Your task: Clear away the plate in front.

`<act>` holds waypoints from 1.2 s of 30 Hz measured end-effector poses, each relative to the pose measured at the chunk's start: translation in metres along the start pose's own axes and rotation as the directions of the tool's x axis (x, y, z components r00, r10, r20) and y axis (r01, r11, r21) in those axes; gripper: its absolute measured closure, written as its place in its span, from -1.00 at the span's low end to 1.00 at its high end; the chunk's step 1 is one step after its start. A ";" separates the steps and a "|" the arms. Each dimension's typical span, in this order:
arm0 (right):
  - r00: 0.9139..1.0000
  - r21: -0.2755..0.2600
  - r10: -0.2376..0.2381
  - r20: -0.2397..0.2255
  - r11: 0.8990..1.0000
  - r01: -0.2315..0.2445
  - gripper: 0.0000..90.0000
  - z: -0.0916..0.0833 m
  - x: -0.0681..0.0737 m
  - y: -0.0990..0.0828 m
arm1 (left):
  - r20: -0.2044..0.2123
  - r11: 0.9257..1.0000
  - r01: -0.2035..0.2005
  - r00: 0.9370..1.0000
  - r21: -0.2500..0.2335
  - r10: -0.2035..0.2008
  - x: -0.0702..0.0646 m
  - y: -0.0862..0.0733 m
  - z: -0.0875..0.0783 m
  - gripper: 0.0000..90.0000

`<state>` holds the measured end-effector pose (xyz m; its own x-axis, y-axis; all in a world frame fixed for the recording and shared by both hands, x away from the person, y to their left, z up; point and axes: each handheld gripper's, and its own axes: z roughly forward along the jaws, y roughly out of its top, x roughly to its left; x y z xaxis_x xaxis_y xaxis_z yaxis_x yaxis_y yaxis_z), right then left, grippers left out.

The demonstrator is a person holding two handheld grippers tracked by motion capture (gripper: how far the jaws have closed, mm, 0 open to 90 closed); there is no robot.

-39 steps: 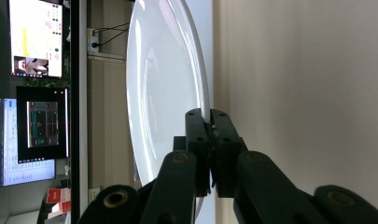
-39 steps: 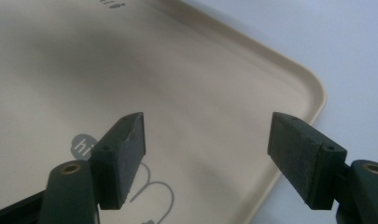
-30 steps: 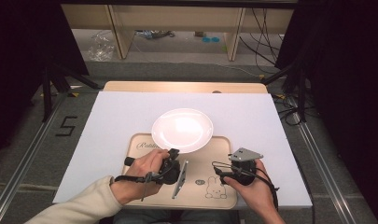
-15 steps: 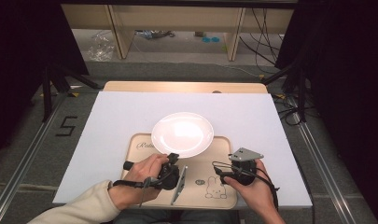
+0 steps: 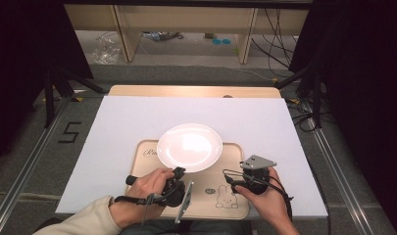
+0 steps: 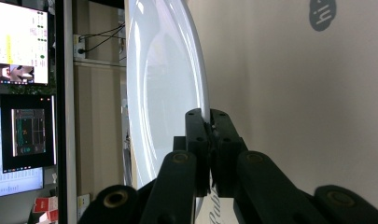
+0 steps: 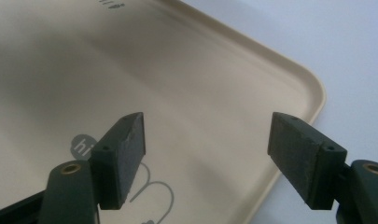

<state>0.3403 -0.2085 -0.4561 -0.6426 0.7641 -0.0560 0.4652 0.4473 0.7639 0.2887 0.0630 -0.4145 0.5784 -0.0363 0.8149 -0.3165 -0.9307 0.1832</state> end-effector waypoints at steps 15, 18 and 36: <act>1.000 0.002 0.001 0.002 1.000 -0.001 -0.36 0.000 0.000 0.000 | 0.037 1.000 -0.007 0.999 -0.010 0.008 -0.017 -0.001 -0.009 0.94; 1.000 0.001 -0.006 0.002 1.000 0.006 -0.36 -0.001 0.000 0.000 | 0.042 1.000 -0.011 0.999 -0.015 0.011 -0.020 0.000 -0.011 0.94; 1.000 0.002 -0.001 0.003 1.000 0.001 -0.36 -0.001 0.000 0.000 | 0.106 0.999 -0.006 0.994 -0.032 0.009 -0.032 0.001 -0.009 0.94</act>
<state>0.3396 -0.2094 -0.4552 -0.6412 0.7651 -0.0594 0.4656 0.4493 0.7624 0.2635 0.0664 -0.4352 0.6522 -0.0831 0.7535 -0.3438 -0.9183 0.1963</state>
